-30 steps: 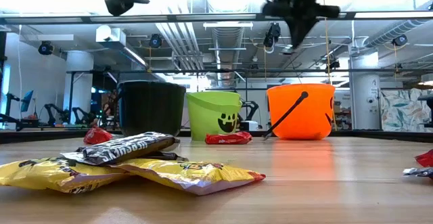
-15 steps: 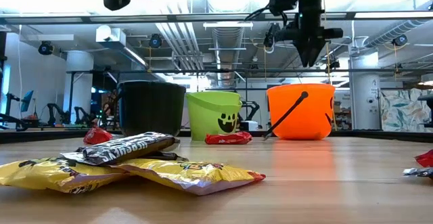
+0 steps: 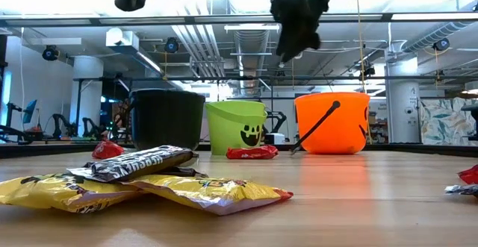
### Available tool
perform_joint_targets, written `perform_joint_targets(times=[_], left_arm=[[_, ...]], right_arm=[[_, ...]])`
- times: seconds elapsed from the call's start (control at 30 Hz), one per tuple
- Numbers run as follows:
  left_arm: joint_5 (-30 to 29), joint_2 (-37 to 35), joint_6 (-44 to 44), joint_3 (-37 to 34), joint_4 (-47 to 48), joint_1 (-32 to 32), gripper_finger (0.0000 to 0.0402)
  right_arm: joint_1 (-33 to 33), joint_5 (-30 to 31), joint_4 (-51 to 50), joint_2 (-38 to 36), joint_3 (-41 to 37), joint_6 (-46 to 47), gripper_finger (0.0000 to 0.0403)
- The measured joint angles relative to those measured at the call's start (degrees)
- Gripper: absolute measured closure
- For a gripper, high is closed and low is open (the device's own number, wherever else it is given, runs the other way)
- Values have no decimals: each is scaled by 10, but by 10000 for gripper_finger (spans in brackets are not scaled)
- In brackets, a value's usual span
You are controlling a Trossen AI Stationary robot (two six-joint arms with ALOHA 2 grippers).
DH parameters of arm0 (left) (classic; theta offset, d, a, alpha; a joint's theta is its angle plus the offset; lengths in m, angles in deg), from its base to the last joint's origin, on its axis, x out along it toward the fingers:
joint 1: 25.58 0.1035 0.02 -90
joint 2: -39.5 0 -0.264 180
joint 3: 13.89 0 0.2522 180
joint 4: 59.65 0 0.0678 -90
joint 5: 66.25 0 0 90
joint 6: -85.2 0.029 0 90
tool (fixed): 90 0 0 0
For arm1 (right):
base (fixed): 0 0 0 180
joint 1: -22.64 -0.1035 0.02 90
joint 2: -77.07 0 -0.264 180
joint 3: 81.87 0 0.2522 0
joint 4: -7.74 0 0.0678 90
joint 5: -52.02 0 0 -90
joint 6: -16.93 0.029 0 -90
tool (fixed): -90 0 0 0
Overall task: Sort candy by brand, put in halloween buckets
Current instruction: Put the red chocolate bar into the green bucket
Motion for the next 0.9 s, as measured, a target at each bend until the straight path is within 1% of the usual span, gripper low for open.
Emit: perform_joint_targets(times=[0.07,0.17,0.23,0.3,0.33,0.43,0.47,0.57,0.67,0.9], left_arm=[[-15,4,-14,0,-10,-11,272],[-34,9,-22,0,-38,-23,272],[-44,12,-23,0,-64,-27,272],[-51,13,-22,0,-91,-29,272],[-57,14,-20,0,-106,-29,272],[-75,17,-5,0,-142,-28,272],[-82,19,2,0,-153,-28,272],[-110,24,22,0,-175,-28,272],[-127,30,29,0,-184,-27,272],[-136,45,25,0,-193,-27,272]], right_arm=[[-36,1,34,0,-31,-12,220],[-90,-1,95,0,-98,-25,220],[-119,-13,158,0,-154,-38,220],[-143,-9,232,0,-216,-51,220],[-151,6,275,0,-246,-55,220],[-162,80,391,8,-315,-51,220],[-161,86,412,12,-328,-49,220],[-153,84,462,35,-343,-57,220],[-152,86,487,70,-338,-67,220],[-145,92,486,170,-290,-67,220]])
